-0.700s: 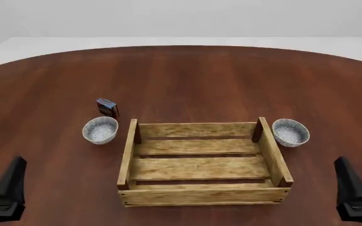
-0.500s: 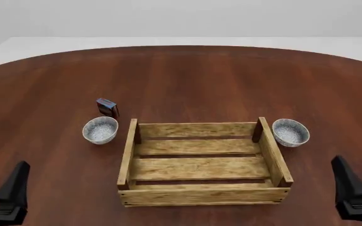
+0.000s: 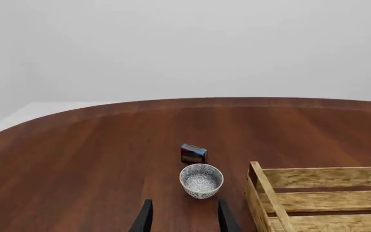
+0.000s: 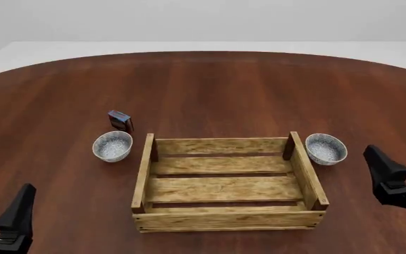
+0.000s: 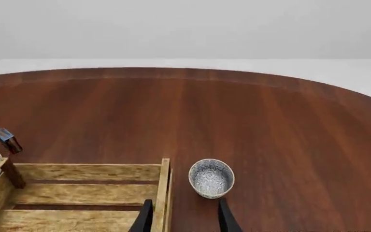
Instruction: Stack the right bowl on the left bowl and place them in the tray.
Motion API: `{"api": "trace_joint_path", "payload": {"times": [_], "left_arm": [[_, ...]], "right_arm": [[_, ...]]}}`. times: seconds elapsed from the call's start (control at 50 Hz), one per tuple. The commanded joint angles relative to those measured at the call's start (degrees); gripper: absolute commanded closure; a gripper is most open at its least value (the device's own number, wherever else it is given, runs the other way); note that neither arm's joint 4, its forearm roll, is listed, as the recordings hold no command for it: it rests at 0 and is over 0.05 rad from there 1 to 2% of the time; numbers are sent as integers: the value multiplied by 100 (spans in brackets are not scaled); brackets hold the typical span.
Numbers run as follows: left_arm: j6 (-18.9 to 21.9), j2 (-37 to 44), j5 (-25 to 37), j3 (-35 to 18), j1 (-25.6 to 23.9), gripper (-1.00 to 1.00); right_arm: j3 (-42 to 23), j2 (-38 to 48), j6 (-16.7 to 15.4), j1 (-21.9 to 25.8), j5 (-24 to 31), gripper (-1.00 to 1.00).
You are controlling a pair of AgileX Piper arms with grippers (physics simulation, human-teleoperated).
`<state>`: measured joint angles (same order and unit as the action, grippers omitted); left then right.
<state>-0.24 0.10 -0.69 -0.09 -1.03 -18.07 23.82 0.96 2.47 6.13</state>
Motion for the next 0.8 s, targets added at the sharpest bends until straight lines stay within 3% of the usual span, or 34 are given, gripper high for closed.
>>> {"api": "trace_joint_path", "payload": {"times": [0.02,0.16,0.26,0.32,0.36,0.38,0.52,0.78,0.8], "left_arm": [[-31,-9,2,2,11,-100],[-53,-9,53,6,12,-100],[-68,-9,72,7,24,-100],[-84,-9,110,8,22,-100],[-79,-9,138,8,58,-100],[-92,-9,135,8,59,-100],[-71,-9,156,7,94,-100],[-57,-9,245,8,41,-100],[-63,-9,240,7,37,-100]], "right_arm": [[-847,916,112,-84,481,-100],[-1521,1494,398,-148,981,-100],[-1937,1724,377,-127,1275,-100],[-2117,2318,322,-602,1325,-100],[-2214,2393,102,-481,1400,-100],[-2231,2500,268,-422,1435,-100],[-2631,3162,431,-471,1671,-100],[-3474,3953,365,-614,2257,-100],[-3484,3980,490,-544,2278,-100]]}}
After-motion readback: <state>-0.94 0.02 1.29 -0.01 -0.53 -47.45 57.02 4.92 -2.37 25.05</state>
